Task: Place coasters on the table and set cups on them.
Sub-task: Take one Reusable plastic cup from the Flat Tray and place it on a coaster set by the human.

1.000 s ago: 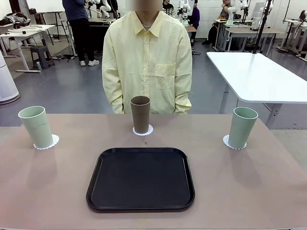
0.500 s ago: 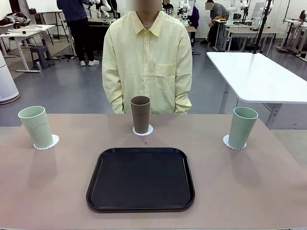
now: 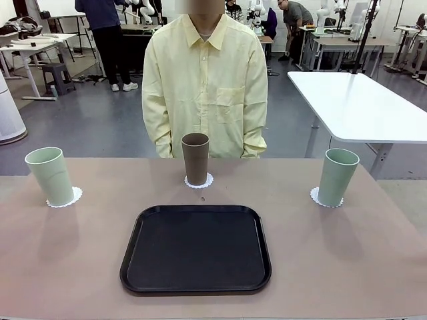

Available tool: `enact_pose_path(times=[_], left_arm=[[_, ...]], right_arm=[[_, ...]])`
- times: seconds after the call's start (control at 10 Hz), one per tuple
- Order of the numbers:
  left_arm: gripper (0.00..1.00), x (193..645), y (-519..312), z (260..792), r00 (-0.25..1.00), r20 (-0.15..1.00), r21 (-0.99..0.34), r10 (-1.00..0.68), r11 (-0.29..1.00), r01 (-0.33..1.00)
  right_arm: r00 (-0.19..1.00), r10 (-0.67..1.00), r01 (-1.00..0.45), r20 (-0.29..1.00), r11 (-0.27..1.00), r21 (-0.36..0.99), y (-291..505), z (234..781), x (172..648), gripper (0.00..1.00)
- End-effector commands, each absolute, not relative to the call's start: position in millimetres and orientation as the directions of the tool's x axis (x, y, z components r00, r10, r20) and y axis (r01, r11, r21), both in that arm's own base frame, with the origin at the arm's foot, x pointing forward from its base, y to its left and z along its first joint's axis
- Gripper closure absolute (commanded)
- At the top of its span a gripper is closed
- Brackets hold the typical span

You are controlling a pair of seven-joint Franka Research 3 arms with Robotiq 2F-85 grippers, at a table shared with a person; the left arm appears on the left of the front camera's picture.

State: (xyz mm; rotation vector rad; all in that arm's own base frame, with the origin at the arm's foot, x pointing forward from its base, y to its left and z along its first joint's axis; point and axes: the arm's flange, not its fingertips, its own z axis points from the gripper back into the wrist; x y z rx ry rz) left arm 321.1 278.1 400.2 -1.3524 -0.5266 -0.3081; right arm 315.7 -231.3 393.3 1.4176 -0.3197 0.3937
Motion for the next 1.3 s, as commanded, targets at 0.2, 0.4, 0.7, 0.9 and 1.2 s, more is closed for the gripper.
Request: enact_pose_path(times=[0.2,0.4,0.7,0.9,1.2], left_arm=[[0.00,318.2,282.6,401.7,0.840,0.533,-0.838,0.108,0.208,0.505],[0.00,318.2,282.6,401.7,0.840,0.533,-0.838,0.108,0.208,0.505],[0.00,318.2,282.6,401.7,0.840,0.533,-0.838,0.108,0.208,0.505],[0.00,318.2,282.6,401.7,0.840,0.533,-0.838,0.108,0.208,0.505],[0.00,318.2,282.6,401.7,0.840,0.533,-0.838,0.108,0.208,0.505]], right_arm=[[0.883,0.070,-0.469,0.464,0.114,0.876,-228.2,391.8,312.4,0.00],[0.883,0.070,-0.469,0.464,0.114,0.876,-228.2,391.8,312.4,0.00],[0.883,0.070,-0.469,0.464,0.114,0.876,-228.2,391.8,312.4,0.00],[0.883,0.070,-0.469,0.464,0.114,0.876,-228.2,391.8,312.4,0.00],[0.883,0.070,-0.469,0.464,0.114,0.876,-228.2,391.8,312.4,0.00]])
